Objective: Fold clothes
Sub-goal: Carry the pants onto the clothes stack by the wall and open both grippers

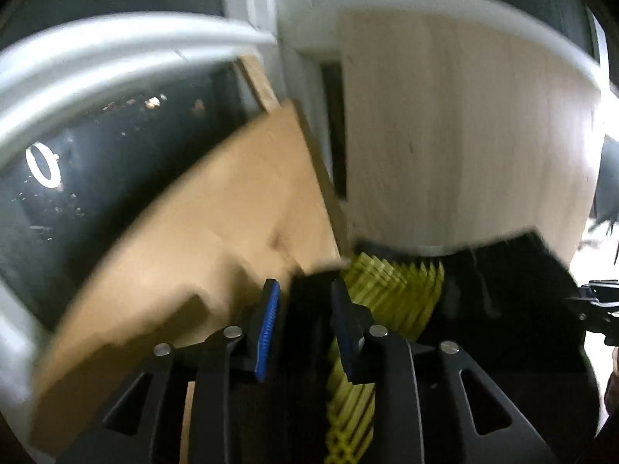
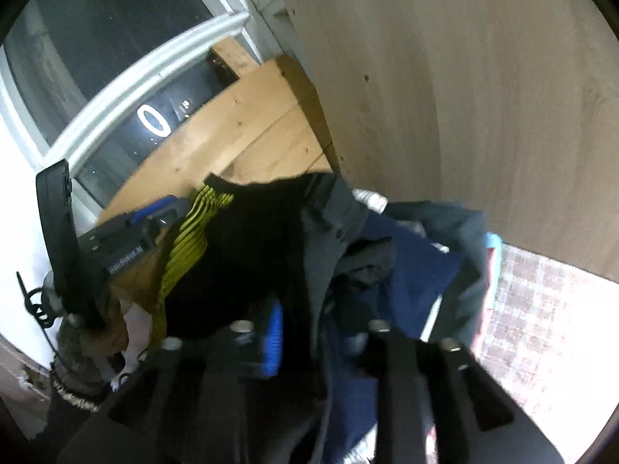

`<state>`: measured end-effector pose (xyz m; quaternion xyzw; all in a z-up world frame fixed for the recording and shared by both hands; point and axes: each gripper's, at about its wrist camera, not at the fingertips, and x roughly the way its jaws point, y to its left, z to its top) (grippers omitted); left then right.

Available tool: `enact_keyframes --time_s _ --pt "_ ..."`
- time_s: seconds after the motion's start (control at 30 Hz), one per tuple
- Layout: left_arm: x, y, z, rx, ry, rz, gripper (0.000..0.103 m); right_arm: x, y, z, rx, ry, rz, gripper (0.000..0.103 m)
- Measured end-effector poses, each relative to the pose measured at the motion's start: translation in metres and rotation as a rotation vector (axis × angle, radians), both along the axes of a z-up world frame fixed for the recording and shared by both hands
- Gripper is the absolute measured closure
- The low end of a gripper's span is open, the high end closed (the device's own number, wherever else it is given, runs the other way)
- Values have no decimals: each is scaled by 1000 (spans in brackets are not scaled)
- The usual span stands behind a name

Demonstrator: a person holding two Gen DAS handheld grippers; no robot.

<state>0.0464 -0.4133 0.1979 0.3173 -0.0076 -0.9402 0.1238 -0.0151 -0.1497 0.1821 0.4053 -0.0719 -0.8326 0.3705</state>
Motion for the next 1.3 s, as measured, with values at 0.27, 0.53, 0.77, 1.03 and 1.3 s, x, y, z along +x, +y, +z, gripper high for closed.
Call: enact_keyframes --time_s 0.27,0.53,0.77,1.03,1.3 --pt "-2 15 -5 84 5 -151 74 9 -11 42 -47 156 115 62" --pt "-64 14 -67 111 -106 -132 71 -29 -79 -20 282 199 99 65" --pt "-65 21 -64 93 -115 -126 71 -37 -80 -11 297 180 103 64" --pt "45 46 -15 107 -47 -148 27 36 5 32 124 216 29 52" --pt "148 129 8 80 1 -99 1 128 75 33 184 322 -42 37"
